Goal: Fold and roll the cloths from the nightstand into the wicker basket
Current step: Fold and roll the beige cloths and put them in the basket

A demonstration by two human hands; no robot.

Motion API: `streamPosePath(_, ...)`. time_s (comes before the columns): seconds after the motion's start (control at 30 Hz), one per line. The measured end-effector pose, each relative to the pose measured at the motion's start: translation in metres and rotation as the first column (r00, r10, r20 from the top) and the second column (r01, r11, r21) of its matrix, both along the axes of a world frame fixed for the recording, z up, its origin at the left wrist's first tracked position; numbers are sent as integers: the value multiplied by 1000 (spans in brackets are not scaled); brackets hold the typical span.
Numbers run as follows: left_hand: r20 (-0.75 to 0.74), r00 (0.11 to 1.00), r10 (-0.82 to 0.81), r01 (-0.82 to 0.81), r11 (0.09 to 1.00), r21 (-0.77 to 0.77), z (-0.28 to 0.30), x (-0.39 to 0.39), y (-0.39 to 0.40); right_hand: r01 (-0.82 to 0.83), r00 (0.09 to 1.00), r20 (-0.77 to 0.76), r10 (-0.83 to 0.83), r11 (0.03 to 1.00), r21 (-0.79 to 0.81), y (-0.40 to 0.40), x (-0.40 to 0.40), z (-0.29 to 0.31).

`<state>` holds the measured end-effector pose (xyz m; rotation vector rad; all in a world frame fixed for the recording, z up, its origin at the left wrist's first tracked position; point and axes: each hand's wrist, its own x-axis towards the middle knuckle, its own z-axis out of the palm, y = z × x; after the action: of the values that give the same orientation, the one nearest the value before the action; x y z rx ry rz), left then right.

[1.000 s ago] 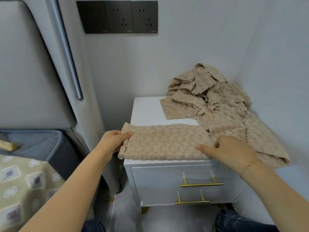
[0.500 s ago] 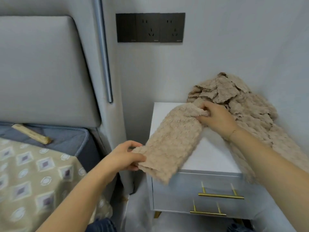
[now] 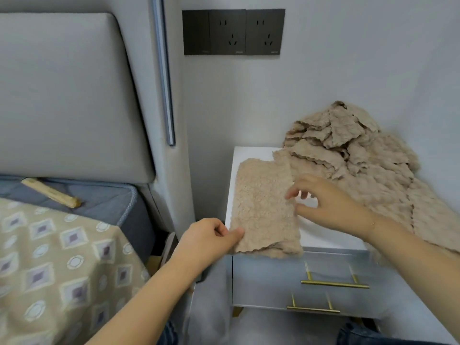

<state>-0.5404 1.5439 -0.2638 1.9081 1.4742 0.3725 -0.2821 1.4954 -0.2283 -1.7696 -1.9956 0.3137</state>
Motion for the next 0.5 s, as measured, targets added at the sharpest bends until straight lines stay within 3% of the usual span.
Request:
streamPosePath(0.13, 86, 996, -16, 30, 987, -159, -3, 2, 5, -67, 989, -140, 50, 990, -123, -53, -9, -17)
streamPosePath(0.23, 149, 989, -23, 55, 976, -213, -1, -1, 5, -71, 989, -138, 52, 988, -138, -61, -12, -34)
streamPosePath(0.43, 104, 994, -39, 54, 988, -147, -3, -4, 2, 19, 961, -274, -32, 999, -50, -66, -26, -40)
streamPosePath(0.5, 86, 995, -50, 61, 989, -131, -4, -4, 1, 38, 978, -205, -42, 999, -23, -68, -31, -43)
